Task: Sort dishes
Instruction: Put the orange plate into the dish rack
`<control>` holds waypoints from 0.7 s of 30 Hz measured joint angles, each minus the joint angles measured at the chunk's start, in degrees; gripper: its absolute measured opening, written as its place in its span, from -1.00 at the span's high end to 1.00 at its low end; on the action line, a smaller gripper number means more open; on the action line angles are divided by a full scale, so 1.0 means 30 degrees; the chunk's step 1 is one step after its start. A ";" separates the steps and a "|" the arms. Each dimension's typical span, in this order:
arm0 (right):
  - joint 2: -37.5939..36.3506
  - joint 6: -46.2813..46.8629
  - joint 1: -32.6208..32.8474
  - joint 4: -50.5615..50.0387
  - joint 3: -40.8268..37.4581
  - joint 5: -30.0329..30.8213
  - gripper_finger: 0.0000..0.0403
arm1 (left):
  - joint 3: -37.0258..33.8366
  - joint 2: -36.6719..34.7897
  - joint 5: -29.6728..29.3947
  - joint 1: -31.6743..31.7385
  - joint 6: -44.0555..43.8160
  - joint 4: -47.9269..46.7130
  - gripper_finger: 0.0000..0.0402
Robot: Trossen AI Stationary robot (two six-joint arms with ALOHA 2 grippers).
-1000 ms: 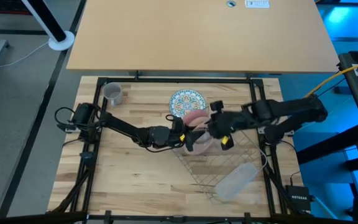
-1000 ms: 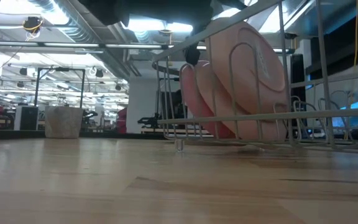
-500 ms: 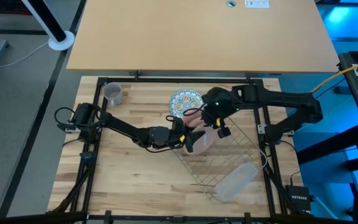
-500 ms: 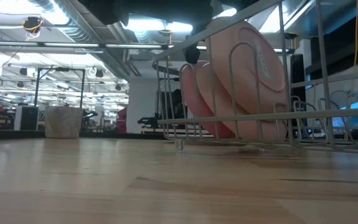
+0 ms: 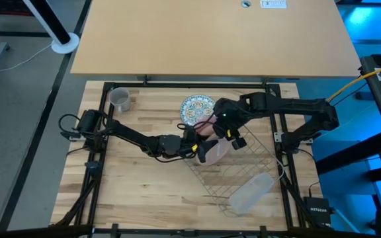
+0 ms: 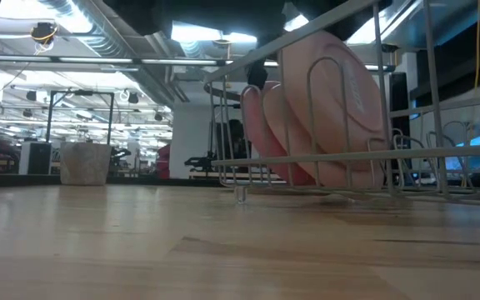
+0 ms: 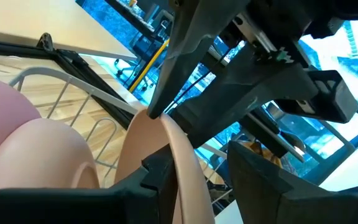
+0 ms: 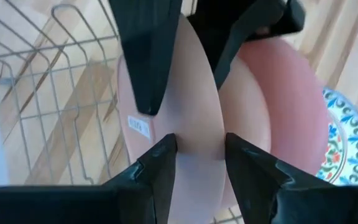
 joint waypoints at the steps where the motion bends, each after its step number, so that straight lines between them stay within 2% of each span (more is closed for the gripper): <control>1: 0.0000 0.0036 0.0000 -0.0233 0.0000 0.0000 0.29 | 0.0000 0.0000 0.0001 0.0000 -0.0005 0.0013 0.38; 16: 0.0007 0.1117 -0.0015 -0.1313 -0.0029 -0.0908 0.29 | -0.0015 -0.0393 -0.0020 -0.0015 0.0036 -0.0225 0.38; 21: 0.0044 0.1163 -0.0015 -0.1353 -0.0092 -0.0877 0.29 | 0.0087 -0.1370 0.0247 -0.0051 0.1310 -0.1406 0.38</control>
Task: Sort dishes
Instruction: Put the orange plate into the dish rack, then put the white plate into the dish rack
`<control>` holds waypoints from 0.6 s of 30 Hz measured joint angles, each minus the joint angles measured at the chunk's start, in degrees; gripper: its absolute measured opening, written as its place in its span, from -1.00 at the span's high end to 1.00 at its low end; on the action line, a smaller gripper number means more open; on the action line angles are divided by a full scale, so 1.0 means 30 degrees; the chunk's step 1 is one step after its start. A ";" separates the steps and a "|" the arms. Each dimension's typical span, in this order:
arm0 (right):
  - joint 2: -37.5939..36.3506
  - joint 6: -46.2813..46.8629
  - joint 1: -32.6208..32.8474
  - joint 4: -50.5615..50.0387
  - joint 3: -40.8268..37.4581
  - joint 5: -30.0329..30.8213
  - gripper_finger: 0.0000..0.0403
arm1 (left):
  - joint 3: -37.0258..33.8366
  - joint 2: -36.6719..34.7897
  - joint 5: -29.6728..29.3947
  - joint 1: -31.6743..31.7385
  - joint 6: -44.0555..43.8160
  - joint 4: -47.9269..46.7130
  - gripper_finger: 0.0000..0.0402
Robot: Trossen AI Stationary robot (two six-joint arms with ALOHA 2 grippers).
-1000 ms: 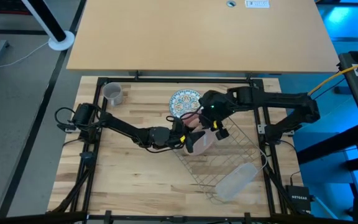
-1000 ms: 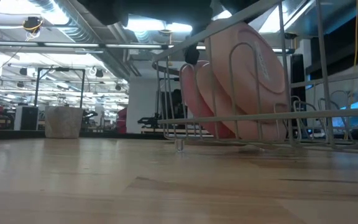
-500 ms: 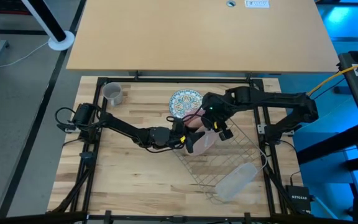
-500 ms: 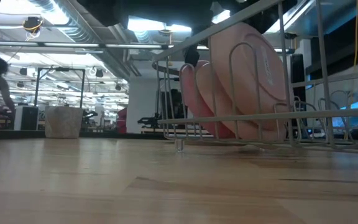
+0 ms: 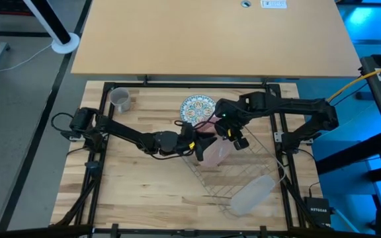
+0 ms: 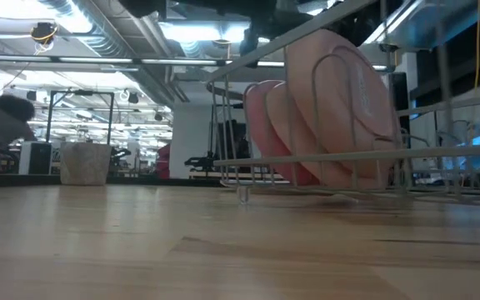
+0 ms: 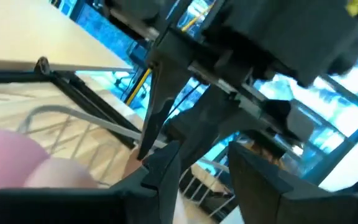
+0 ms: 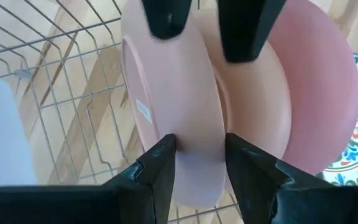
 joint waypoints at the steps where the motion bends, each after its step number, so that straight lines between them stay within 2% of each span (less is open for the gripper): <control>1: 0.0007 0.0003 0.0008 -0.0052 -0.0003 -0.0049 0.29 | -0.0007 -0.0162 0.0019 -0.0010 0.0390 -0.0401 0.38; 9: 0.0007 0.0769 0.0036 -0.0052 -0.0010 0.0717 0.29 | -0.0029 -0.1911 -0.0094 0.0031 0.3147 -0.3703 0.38; 18: 0.0007 0.2427 0.0029 -0.0384 -0.0003 0.1846 0.29 | -0.0066 -0.3565 -0.2576 0.0092 0.3720 -1.0744 0.38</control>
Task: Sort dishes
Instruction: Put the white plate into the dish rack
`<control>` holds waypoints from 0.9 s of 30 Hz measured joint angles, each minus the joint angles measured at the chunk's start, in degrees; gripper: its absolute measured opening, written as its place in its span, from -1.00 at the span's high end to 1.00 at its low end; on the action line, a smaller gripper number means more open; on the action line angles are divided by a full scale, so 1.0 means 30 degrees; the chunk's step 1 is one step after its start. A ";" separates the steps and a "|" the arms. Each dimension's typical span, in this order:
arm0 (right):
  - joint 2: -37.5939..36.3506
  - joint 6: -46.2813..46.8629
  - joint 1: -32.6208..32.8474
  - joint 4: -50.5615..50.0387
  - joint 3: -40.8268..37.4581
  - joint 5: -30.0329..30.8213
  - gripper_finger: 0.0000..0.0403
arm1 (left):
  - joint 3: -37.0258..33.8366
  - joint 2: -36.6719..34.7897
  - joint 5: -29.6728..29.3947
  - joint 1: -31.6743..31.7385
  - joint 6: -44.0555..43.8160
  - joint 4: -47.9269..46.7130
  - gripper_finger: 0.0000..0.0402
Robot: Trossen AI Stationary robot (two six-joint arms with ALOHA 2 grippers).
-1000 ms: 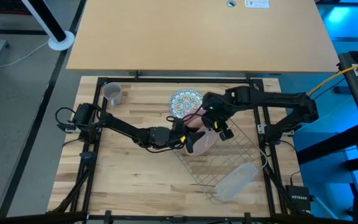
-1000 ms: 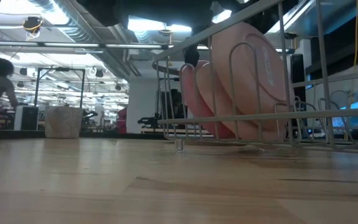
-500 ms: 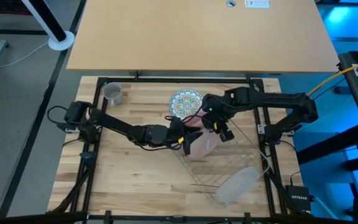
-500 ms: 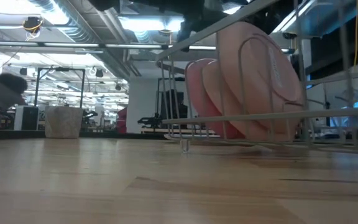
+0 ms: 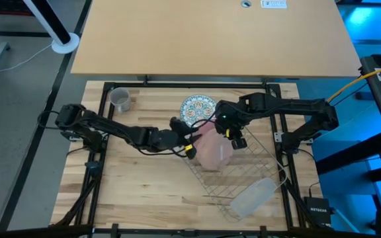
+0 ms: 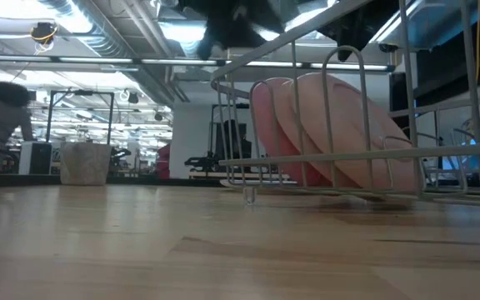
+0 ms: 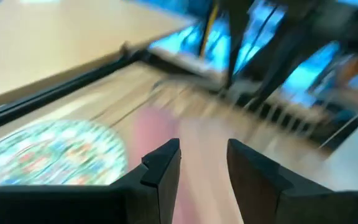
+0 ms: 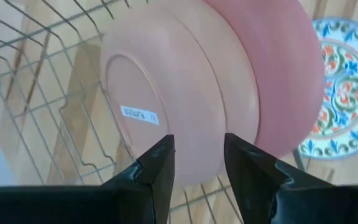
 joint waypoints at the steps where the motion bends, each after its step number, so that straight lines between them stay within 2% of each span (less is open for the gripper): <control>1: 0.0000 0.0232 0.0000 -0.0105 0.0000 0.0098 0.29 | 0.0000 -0.0083 -0.0141 0.0063 0.0000 -0.0904 0.38; 5: 0.0000 0.1032 0.0000 -0.0281 0.0000 0.0299 0.29 | -0.0007 -0.0428 -0.0653 0.0291 -0.0640 -0.4069 0.38; 10: -0.0007 0.1146 0.0000 -0.0364 0.0000 0.0292 0.29 | -0.0007 -0.0406 -0.0730 0.0654 -0.3100 -0.8227 0.38; 15: -0.0007 0.1146 0.0000 -0.0367 0.0007 0.0296 0.29 | -0.0007 -0.0406 -0.1630 0.1259 -0.4209 -0.9839 0.38; 21: -0.0015 0.1146 0.0000 -0.0440 0.0022 0.0292 0.29 | -0.0007 -0.0406 -0.1713 0.2902 -0.0927 -1.0255 0.38; 24: -0.0015 0.1146 0.0000 -0.0701 0.0022 0.0292 0.29 | -0.0007 -0.0403 -0.1632 0.3908 0.1512 -1.1407 0.38; 27: -0.0015 0.1146 0.0000 -0.1033 0.0029 0.0297 0.29 | -0.0007 -0.0398 -0.0619 0.5087 0.4936 -1.2530 0.38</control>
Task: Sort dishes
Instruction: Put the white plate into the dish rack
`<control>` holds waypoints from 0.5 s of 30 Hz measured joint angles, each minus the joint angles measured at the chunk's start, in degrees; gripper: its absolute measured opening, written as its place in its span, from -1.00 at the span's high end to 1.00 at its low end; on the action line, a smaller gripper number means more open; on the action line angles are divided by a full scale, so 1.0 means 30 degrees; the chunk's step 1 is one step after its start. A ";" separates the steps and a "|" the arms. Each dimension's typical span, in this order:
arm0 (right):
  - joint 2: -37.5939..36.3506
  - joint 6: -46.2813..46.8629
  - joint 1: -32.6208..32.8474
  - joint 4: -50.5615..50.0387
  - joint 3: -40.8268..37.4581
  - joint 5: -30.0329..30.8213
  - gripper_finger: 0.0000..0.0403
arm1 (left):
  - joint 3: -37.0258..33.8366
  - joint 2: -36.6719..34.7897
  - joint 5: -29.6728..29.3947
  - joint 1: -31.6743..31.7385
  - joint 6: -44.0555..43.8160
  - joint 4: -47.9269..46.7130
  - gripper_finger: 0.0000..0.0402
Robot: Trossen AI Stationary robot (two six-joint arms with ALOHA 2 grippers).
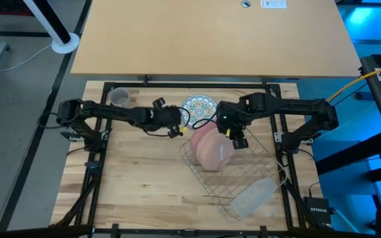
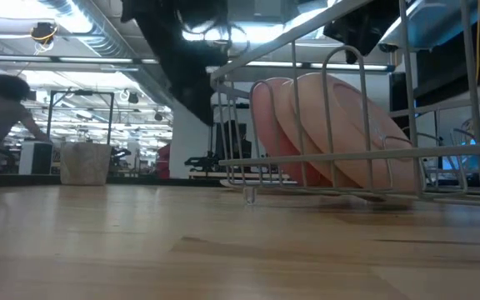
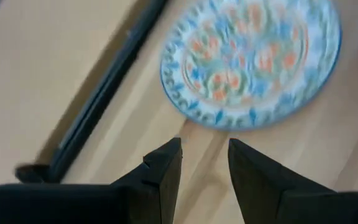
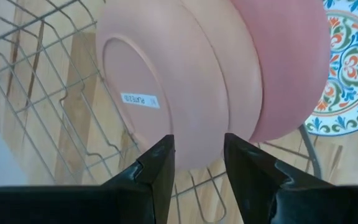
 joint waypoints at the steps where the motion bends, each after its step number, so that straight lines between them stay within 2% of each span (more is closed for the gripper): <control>1: -0.0003 -0.0004 0.0000 -0.0060 0.0000 0.0000 0.29 | 0.0000 0.0000 0.0770 0.0433 0.1374 -0.0268 0.38; 7: -0.0015 0.0992 0.0000 0.0192 0.0004 0.0002 0.29 | -0.0262 0.0188 0.6530 0.2991 0.8390 0.0509 0.38; 15: -0.0015 0.1916 0.0000 0.0504 0.0007 0.0002 0.29 | -0.0270 0.1846 0.9950 0.4690 1.4725 0.1551 0.38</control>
